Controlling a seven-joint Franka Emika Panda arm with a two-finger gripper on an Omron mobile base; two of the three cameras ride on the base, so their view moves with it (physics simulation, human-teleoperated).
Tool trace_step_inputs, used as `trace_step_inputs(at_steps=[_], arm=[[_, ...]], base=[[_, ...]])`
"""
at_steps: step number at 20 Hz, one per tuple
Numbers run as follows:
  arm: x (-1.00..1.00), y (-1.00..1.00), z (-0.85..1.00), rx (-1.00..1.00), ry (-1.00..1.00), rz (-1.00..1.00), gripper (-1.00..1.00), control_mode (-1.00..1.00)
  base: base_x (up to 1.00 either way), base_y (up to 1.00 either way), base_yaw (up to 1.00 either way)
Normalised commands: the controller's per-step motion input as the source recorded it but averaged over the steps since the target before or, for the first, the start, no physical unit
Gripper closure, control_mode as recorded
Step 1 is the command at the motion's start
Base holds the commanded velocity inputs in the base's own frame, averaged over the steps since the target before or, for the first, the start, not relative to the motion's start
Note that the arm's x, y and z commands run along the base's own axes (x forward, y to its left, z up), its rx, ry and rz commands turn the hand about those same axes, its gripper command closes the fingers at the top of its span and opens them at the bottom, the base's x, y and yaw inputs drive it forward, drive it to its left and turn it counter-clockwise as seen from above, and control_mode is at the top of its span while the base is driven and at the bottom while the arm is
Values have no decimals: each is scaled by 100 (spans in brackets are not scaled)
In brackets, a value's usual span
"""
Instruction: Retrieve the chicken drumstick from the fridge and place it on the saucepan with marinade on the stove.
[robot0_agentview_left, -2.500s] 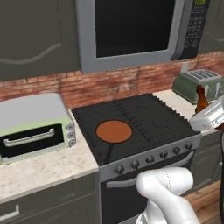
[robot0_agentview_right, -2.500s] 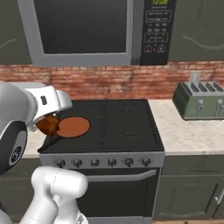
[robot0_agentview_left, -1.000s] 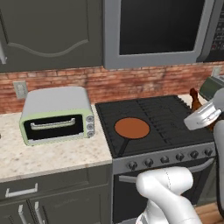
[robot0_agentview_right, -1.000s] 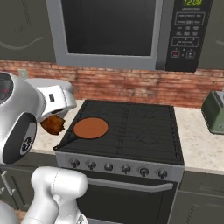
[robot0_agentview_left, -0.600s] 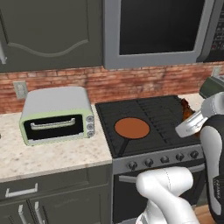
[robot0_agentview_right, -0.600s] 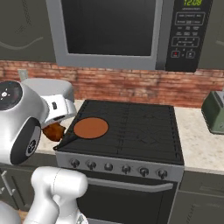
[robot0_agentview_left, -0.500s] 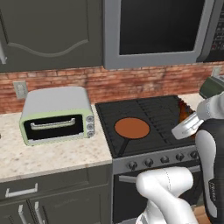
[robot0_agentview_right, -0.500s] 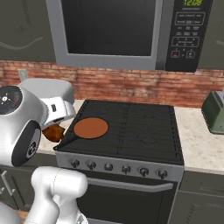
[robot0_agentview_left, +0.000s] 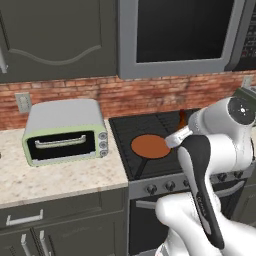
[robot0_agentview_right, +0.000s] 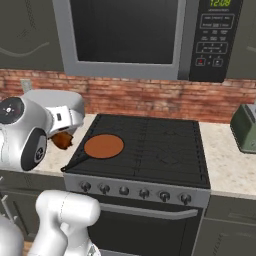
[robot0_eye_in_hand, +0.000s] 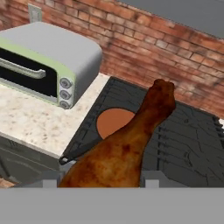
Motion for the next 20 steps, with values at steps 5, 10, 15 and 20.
trace_step_inputs(at_steps=[5,10,15,20], arm=[[43,2,-1,0,0,-1,100,-100],[2,0,0,0,0,0,100,-100],[4,0,-12,0,0,0,100,-100],[12,-2,-4,0,0,0,100,-100]], base=[[0,0,0],[0,0,0],[0,0,0],[0,0,0]])
